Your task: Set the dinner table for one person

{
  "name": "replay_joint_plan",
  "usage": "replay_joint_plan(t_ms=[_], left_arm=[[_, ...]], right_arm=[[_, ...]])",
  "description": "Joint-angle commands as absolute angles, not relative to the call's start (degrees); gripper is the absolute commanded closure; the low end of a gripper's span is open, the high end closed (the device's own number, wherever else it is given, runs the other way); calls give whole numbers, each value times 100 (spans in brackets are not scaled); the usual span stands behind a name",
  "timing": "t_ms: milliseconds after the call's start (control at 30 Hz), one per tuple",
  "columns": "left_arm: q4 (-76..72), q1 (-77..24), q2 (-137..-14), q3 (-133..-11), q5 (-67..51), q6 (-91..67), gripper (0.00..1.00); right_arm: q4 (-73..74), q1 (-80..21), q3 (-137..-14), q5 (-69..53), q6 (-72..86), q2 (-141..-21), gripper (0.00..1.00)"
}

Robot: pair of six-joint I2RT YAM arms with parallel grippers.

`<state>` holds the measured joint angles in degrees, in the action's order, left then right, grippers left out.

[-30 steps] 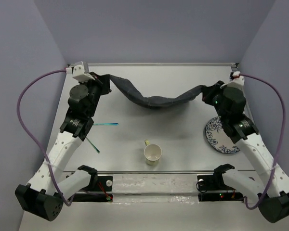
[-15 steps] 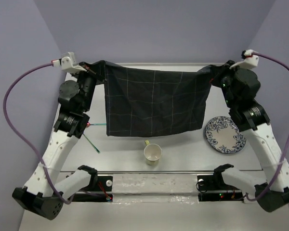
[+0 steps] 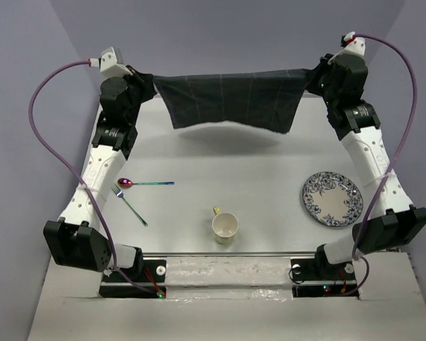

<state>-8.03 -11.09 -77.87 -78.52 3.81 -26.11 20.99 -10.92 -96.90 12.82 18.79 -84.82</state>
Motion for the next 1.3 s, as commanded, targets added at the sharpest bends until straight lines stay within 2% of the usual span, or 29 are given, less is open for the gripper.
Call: replay_joint_plan(t_ms=[0, 400, 533, 900, 1267], left_arm=[[-1335, -1090, -7532, -7841, 27, -2707, 100], [-2442, -1090, -7963, -4704, -439, -3620, 100], [-2601, -1107, -8095, -4001, -457, -3849, 100], [-2742, -1160, -7278, -2699, -484, -4183, 100], [-2531, -1310, -6110, -1872, -352, -4210, 100]], right_arm=[[1925, -949, -9898, 827, 1740, -8139, 100], [388, -949, -5401, 536, 2618, -7795, 100], [71, -949, -4599, 448, 2812, -7927, 100], [70, -949, -3324, 193, 3190, -7410, 100], [316, -949, -3094, 448, 3225, -6944, 100]])
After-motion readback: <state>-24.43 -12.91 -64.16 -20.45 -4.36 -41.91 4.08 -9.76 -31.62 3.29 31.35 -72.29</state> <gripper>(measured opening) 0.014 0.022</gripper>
